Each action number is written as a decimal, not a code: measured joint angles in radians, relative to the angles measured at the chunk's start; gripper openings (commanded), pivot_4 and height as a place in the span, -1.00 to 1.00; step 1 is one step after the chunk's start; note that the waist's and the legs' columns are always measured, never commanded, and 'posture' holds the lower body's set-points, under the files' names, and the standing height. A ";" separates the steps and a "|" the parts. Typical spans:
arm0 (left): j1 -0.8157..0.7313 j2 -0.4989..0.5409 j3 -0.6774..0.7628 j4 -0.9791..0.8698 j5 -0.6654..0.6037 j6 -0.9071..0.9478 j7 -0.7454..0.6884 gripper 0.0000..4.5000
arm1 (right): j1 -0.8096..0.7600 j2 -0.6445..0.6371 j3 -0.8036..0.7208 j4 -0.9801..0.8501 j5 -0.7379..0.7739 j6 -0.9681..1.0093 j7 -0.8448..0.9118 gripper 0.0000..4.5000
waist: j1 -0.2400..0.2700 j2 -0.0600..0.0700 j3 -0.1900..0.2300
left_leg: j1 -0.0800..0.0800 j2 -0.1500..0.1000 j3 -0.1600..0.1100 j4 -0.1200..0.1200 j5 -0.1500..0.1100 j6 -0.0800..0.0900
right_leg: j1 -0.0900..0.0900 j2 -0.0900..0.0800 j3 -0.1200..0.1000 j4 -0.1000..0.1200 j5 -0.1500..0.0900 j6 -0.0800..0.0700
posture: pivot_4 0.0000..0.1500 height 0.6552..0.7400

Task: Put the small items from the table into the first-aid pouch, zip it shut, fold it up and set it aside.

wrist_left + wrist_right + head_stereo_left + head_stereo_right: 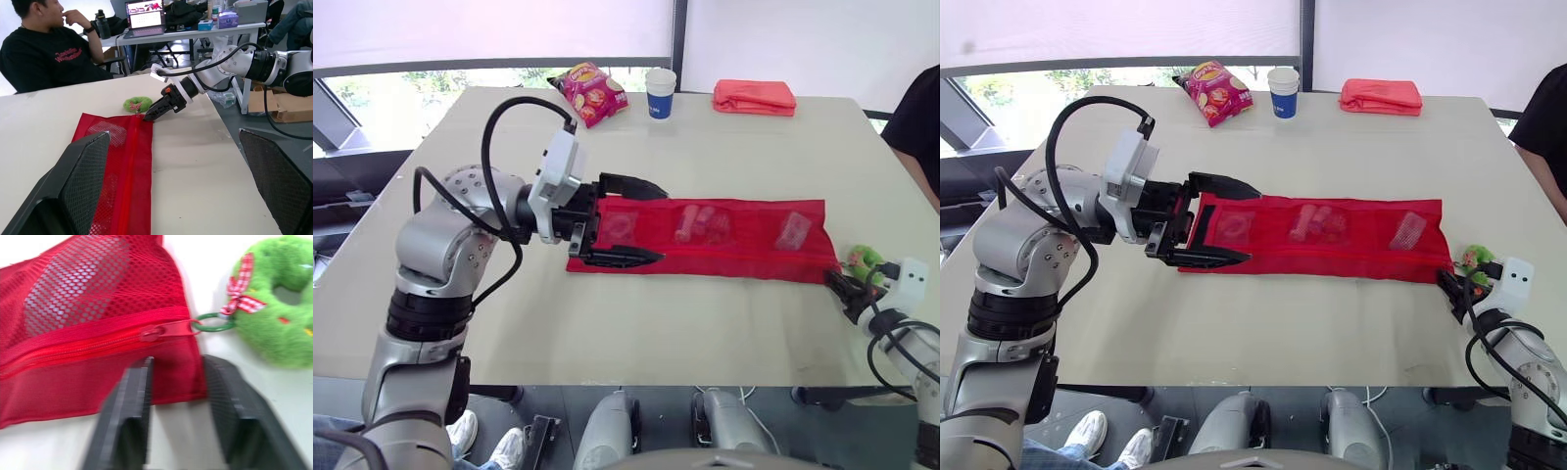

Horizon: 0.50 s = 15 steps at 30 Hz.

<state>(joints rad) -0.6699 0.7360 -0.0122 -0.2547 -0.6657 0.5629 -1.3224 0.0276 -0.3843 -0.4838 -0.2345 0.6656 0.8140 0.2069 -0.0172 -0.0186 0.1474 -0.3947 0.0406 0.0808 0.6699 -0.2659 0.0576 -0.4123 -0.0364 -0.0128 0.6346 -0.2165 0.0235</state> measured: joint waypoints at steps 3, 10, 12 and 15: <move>-0.001 0.000 0.000 0.000 0.000 -0.001 0.000 1.00 | 0.007 -0.006 0.026 -0.004 -0.031 -0.021 0.012 -0.97 | -0.001 -0.001 -0.001 | 0.000 0.000 0.000 0.000 0.000 0.000 | 0.000 0.000 0.001 0.000 0.000 0.000 | 1.00 1.00; -0.009 0.000 0.000 0.000 0.008 -0.004 -0.001 1.00 | 0.017 0.000 0.019 -0.002 -0.039 -0.056 0.025 -0.97 | 0.000 -0.001 0.000 | 0.000 0.000 0.001 0.000 0.000 0.000 | 0.000 0.000 0.001 0.000 0.000 0.000 | 1.00 1.00; -0.019 0.000 -0.001 0.000 0.015 -0.010 -0.002 1.00 | 0.019 0.009 -0.016 -0.002 0.007 -0.055 0.032 -0.97 | 0.002 0.001 0.001 | 0.000 -0.001 0.002 0.000 0.000 0.000 | -0.001 0.000 0.002 0.000 0.000 0.000 | 1.00 1.00; -0.020 0.000 -0.003 0.001 0.015 -0.011 -0.003 1.00 | 0.042 -0.026 -0.045 -0.015 0.038 -0.052 0.065 -0.97 | 0.004 0.003 0.002 | 0.000 -0.001 0.002 -0.001 0.000 0.000 | -0.001 0.000 0.003 0.000 0.000 0.000 | 1.00 1.00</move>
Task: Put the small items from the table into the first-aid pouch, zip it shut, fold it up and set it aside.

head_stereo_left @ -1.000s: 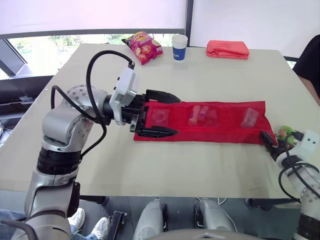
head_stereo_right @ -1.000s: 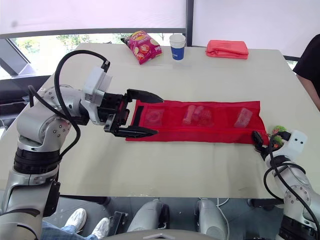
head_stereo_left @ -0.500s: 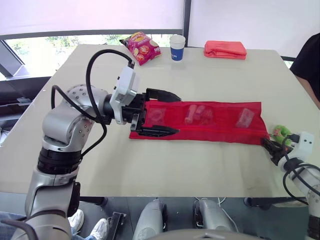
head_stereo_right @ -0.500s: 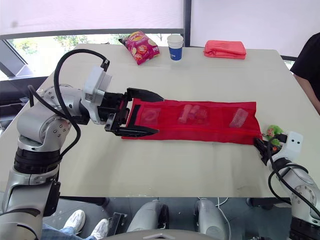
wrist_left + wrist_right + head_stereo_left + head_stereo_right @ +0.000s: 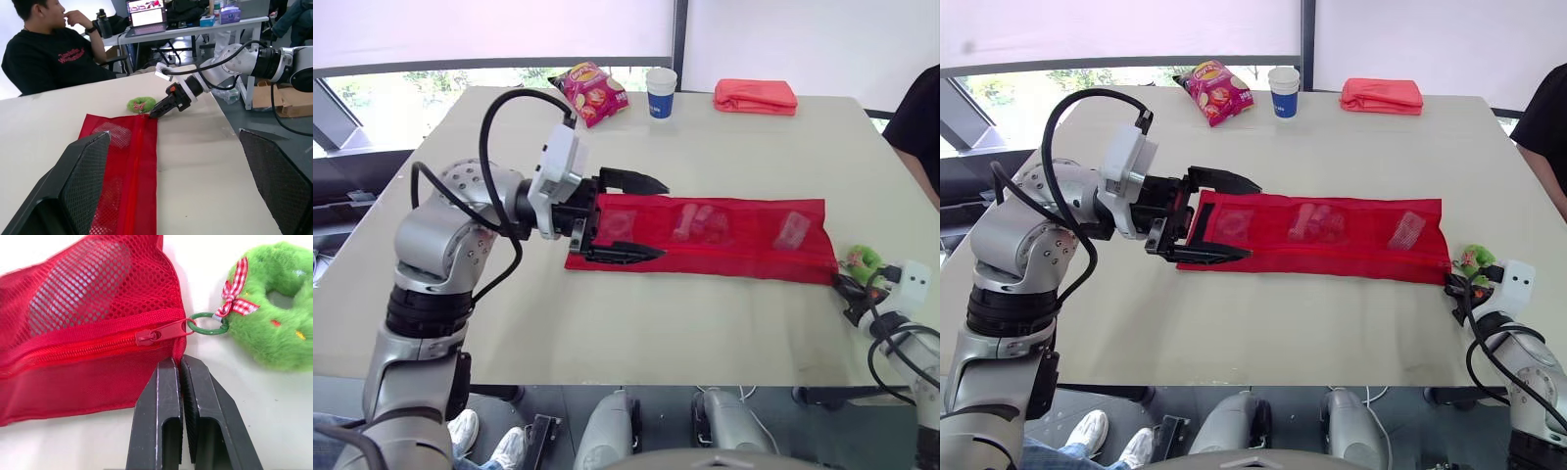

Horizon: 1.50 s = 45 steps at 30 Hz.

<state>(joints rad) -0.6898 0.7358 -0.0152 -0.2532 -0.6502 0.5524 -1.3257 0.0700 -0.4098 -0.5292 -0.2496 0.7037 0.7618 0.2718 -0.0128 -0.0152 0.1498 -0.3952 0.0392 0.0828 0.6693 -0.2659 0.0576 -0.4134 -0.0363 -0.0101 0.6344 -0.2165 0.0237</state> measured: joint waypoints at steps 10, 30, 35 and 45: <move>-0.010 0.000 -0.018 0.024 0.020 -0.030 -0.017 1.00 | -0.093 -0.350 -0.038 -0.326 0.149 0.172 0.043 -0.97 | -0.001 0.000 0.001 | -0.001 0.000 -0.001 0.000 0.000 0.000 | -0.001 0.002 0.002 -0.001 0.000 0.000 | 1.00 1.00; 0.017 0.042 0.006 0.046 0.030 -0.051 -0.013 1.00 | -0.450 -0.233 0.811 -0.353 -0.071 0.299 -0.082 -0.50 | 0.002 -0.003 0.002 | -0.006 -0.001 -0.002 -0.001 0.000 0.000 | -0.002 0.001 0.000 -0.007 0.000 0.000 | 1.00 1.00; 0.029 0.044 0.007 0.036 0.029 -0.048 0.005 1.00 | -0.429 -0.229 0.864 -0.339 -0.136 0.228 0.028 0.60 | 0.002 -0.003 0.002 | -0.006 0.000 -0.002 -0.001 0.000 0.000 | -0.002 0.001 -0.001 -0.006 0.000 0.000 | 1.00 1.00; 0.074 0.060 0.026 0.030 0.029 -0.049 0.022 1.00 | -0.258 -0.479 0.576 -0.495 0.019 0.180 0.360 0.96 | 0.006 -0.004 0.002 | -0.005 0.000 -0.003 -0.001 0.000 0.000 | -0.001 0.001 -0.001 -0.006 0.000 0.000 | 1.00 1.00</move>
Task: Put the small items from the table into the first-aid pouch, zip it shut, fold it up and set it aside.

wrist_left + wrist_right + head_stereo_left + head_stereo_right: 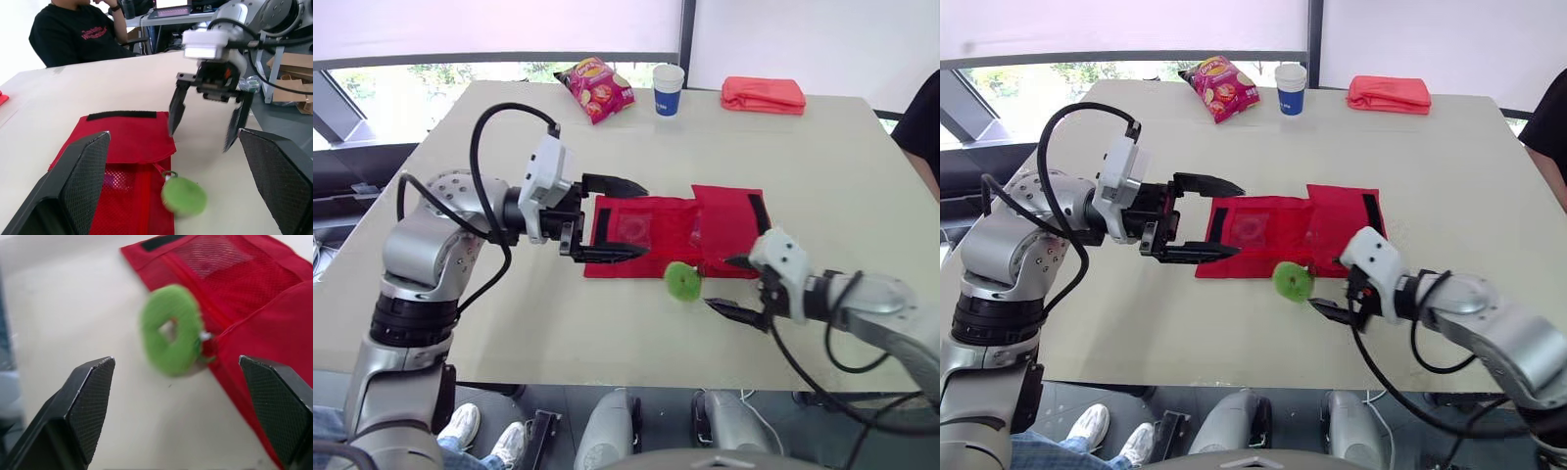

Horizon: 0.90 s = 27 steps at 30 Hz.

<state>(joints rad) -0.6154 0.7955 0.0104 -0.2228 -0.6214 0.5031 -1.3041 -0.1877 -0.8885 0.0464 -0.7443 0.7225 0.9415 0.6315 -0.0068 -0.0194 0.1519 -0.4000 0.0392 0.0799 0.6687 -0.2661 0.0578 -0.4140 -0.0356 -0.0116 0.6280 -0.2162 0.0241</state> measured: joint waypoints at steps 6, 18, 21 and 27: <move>0.010 0.005 0.002 0.000 0.000 -0.005 -0.002 1.00 | 0.037 -0.016 -0.145 0.125 -0.017 -0.056 0.046 0.96 | -0.004 -0.002 0.000 | 0.001 0.000 0.001 0.000 0.000 0.000 | 0.000 0.000 0.001 0.000 0.001 0.001 | 1.00 1.00; 0.017 0.010 0.015 0.002 0.000 -0.011 -0.001 1.00 | -0.202 0.247 -0.263 0.669 -0.023 -0.029 -0.089 0.96 | -0.004 -0.001 0.001 | 0.000 0.000 0.002 0.000 0.000 0.000 | 0.000 0.001 0.002 0.000 0.002 0.000 | 1.00 1.00; 0.015 0.009 0.016 0.003 0.000 -0.016 0.000 1.00 | -0.244 0.295 -0.257 0.793 0.000 0.007 -0.068 0.96 | -0.004 -0.001 0.001 | 0.000 0.000 0.002 0.000 0.000 0.000 | 0.000 0.001 0.003 0.000 0.003 -0.001 | 1.00 1.00; 0.013 0.008 0.018 0.004 0.001 -0.024 0.000 1.00 | -0.292 0.338 -0.224 0.919 -0.003 0.059 0.000 0.19 | -0.006 -0.001 0.001 | 0.001 0.000 0.002 0.000 0.000 0.000 | 0.000 0.001 0.003 0.001 0.004 -0.002 | 1.00 1.00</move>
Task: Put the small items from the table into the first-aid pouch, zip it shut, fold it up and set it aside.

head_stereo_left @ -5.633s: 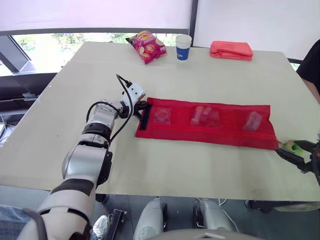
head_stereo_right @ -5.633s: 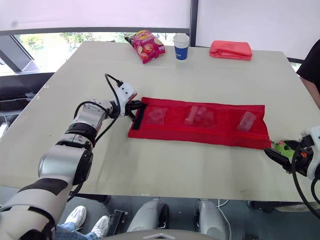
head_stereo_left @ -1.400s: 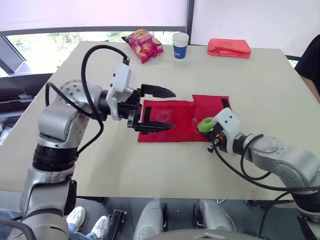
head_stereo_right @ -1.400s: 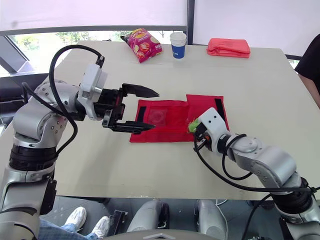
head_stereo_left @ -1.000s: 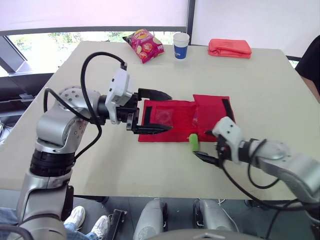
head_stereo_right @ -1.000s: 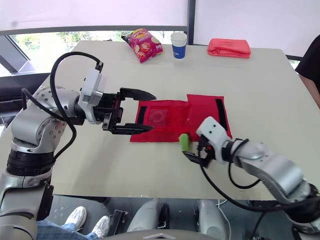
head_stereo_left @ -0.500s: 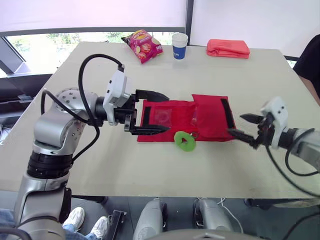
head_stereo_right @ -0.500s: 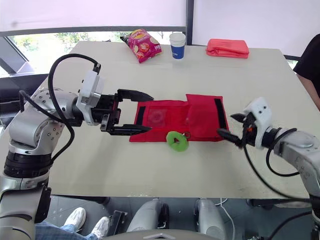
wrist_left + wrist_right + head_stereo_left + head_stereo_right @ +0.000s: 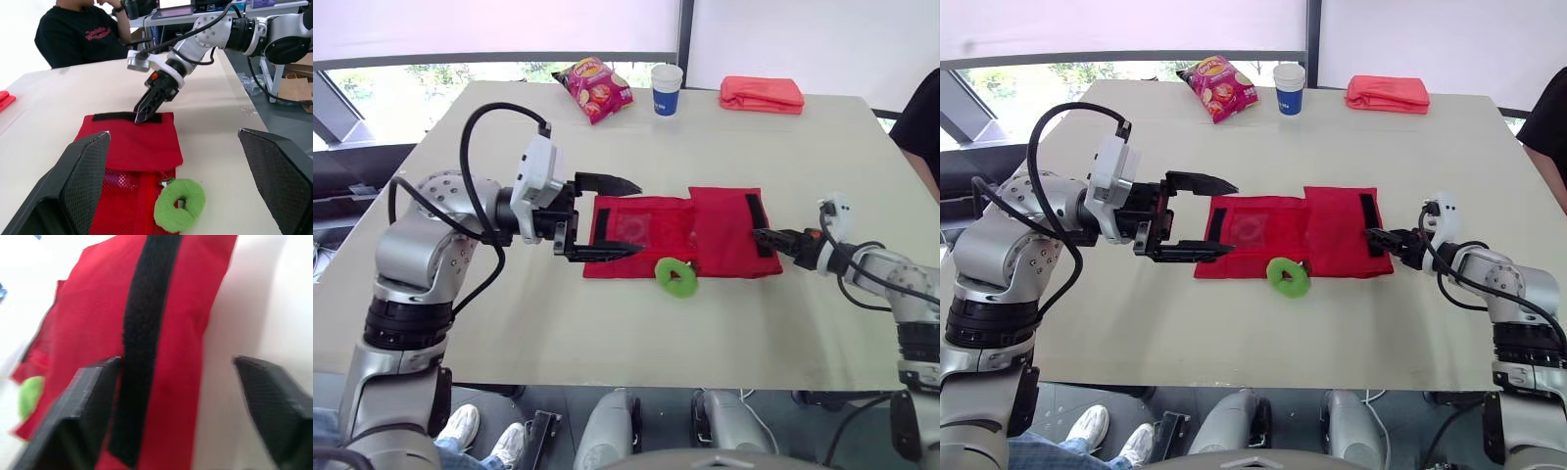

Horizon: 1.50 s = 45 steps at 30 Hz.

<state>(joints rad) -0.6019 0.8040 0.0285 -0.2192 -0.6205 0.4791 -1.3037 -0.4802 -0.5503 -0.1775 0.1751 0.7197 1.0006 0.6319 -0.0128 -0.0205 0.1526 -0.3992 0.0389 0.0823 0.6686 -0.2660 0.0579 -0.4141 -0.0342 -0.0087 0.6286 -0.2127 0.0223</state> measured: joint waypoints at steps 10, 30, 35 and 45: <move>0.007 0.004 0.002 -0.007 -0.002 0.000 0.004 1.00 | 0.051 0.007 -0.046 -0.091 0.032 0.057 -0.008 -0.99 | 0.003 0.000 0.000 | 0.000 0.000 -0.001 0.000 0.000 0.000 | 0.000 0.000 0.000 0.001 0.000 0.001 | 1.00 1.00; -0.009 -0.028 -0.028 -0.004 -0.008 -0.006 -0.011 1.00 | 0.428 -0.145 -0.428 -0.429 0.145 0.166 -0.147 -0.31 | 0.016 0.002 0.000 | 0.002 0.000 0.000 0.001 0.000 0.000 | 0.001 0.001 0.002 0.000 -0.002 0.004 | 1.00 1.00; -0.016 -0.030 -0.031 0.010 -0.002 -0.007 -0.020 1.00 | 0.382 -0.129 -0.362 -0.436 0.135 0.125 -0.151 0.55 | 0.001 0.001 0.000 | 0.001 0.000 0.000 0.000 0.000 0.000 | 0.001 0.001 0.002 0.000 -0.002 0.004 | 1.00 1.00; -0.017 -0.022 -0.031 0.010 -0.001 -0.006 -0.020 1.00 | 0.274 -0.097 -0.167 -0.348 0.062 0.054 -0.107 0.99 | -0.003 0.001 0.000 | 0.001 0.000 0.000 0.000 0.000 0.000 | 0.001 0.001 0.002 0.000 -0.002 0.004 | 1.00 1.00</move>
<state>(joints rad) -0.6187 0.7819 -0.0025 -0.2096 -0.6210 0.4729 -1.3237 -0.2063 -0.6470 -0.3447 -0.1728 0.7815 1.0545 0.5245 -0.0157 -0.0192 0.1527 -0.3978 0.0392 0.0825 0.6687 -0.2660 0.0580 -0.4134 -0.0328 -0.0065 0.6286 -0.2146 0.0262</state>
